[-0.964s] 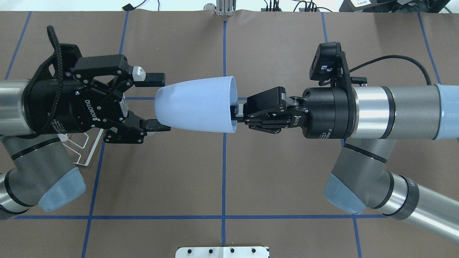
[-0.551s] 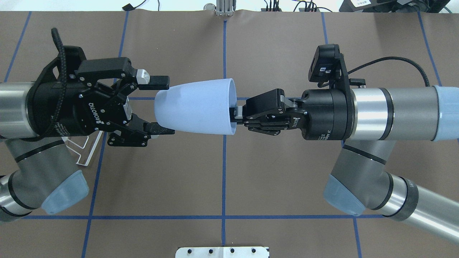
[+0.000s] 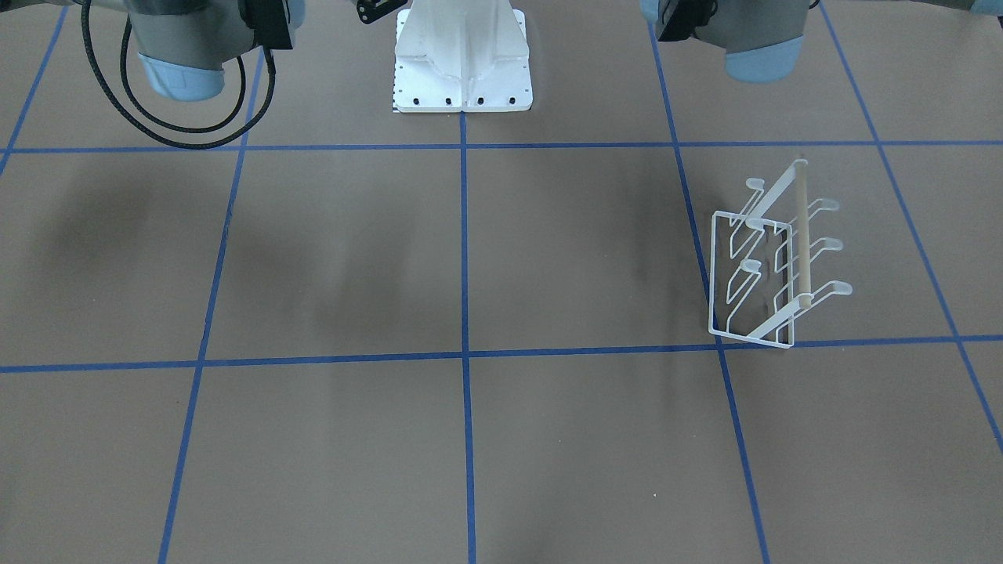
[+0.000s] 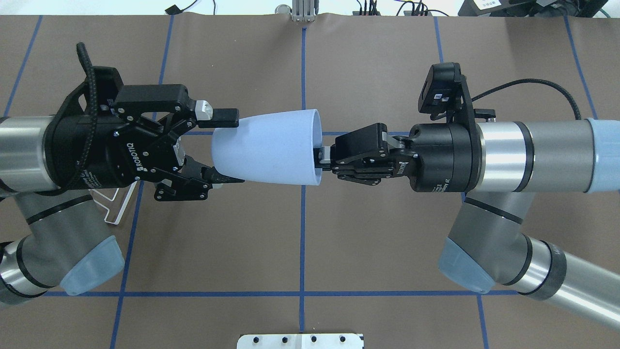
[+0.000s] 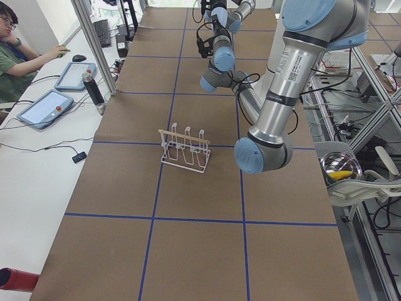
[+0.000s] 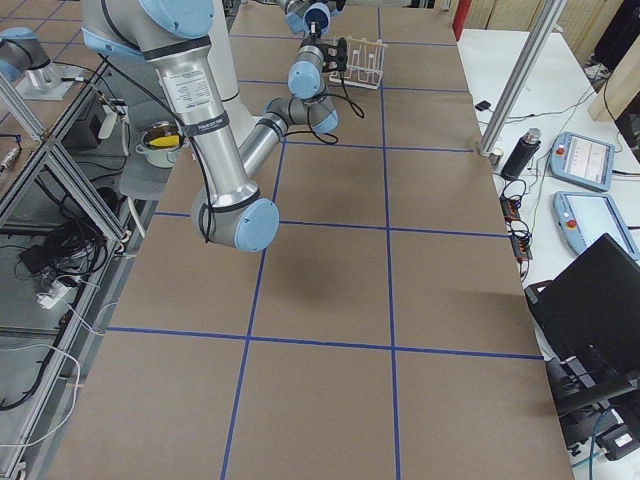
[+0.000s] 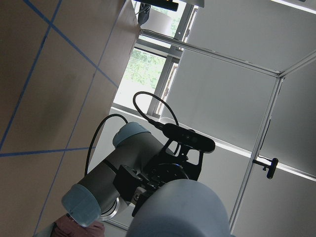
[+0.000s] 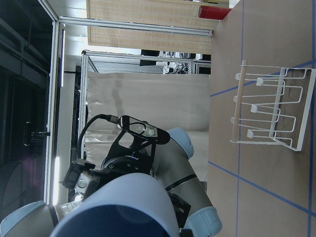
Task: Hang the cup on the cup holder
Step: 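Open the right gripper and pull it back from the cup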
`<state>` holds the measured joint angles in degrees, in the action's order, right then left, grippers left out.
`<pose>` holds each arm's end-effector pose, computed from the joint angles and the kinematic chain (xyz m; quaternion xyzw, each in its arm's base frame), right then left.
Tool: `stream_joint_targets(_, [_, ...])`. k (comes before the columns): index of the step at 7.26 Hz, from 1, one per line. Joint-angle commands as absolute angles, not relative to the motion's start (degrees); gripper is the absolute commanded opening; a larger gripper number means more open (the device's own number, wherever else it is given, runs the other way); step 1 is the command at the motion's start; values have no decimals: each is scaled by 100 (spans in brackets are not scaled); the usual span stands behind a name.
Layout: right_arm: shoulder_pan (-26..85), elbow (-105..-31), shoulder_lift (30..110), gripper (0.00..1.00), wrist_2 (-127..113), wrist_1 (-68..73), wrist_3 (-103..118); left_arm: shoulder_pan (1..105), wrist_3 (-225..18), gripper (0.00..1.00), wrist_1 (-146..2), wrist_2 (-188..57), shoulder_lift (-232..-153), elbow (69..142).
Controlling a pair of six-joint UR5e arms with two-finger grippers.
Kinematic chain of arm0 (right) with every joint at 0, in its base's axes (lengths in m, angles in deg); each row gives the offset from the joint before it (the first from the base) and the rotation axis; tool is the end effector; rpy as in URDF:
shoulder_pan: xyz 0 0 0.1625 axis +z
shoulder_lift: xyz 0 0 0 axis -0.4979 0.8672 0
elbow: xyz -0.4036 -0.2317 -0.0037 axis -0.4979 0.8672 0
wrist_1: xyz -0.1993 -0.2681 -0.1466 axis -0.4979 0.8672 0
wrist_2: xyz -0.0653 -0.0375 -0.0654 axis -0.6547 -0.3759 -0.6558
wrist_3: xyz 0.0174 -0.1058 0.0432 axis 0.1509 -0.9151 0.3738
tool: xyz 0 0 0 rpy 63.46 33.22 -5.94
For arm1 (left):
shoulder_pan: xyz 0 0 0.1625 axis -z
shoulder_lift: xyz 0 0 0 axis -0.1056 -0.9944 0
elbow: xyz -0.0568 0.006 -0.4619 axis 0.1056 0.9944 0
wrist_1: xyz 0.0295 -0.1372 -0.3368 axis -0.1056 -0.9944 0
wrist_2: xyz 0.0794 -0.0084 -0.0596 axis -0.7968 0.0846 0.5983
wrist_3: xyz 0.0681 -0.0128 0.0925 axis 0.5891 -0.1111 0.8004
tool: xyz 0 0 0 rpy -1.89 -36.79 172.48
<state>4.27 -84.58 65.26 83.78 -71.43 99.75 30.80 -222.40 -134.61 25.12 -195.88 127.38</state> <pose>-0.3247 -0.3255 0.1989 0.0388 -0.8966 0.0113 0.4411 0.2857 -0.3258 0.2015 -0.1276 0.8992 -0.1078 0.4045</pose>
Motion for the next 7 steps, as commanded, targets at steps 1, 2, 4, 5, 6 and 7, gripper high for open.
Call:
stream_joint_targets(1, [424, -8448, 6540, 0, 8370, -7204, 9975, 3077, -22225, 88, -13470, 2518, -19581, 12731])
stream_joint_targets(2, [415, -8448, 6549, 0, 8378, -7204, 9975, 3077, -22225, 88, -13479, 2518, -19581, 12731])
stream_joint_targets(4, [398, -8430, 6541, 0, 8370, -7204, 9975, 3077, -22225, 85, -13488, 2536, -19572, 12731])
stream_joint_targets(5, [372, -8404, 6549, 0, 8370, -7204, 9975, 3068, -22251, 75, -13488, 2536, -19572, 12731])
stream_joint_targets(6, [328, -8387, 6549, 51, 8361, -7195, 9993, 3068, -22286, 34, -13505, 2553, -19572, 12748])
stream_joint_targets(7, [310, -8395, 6567, 100, 8361, -7204, 10010, 3059, -22277, 0, -13531, 2579, -19546, 12774])
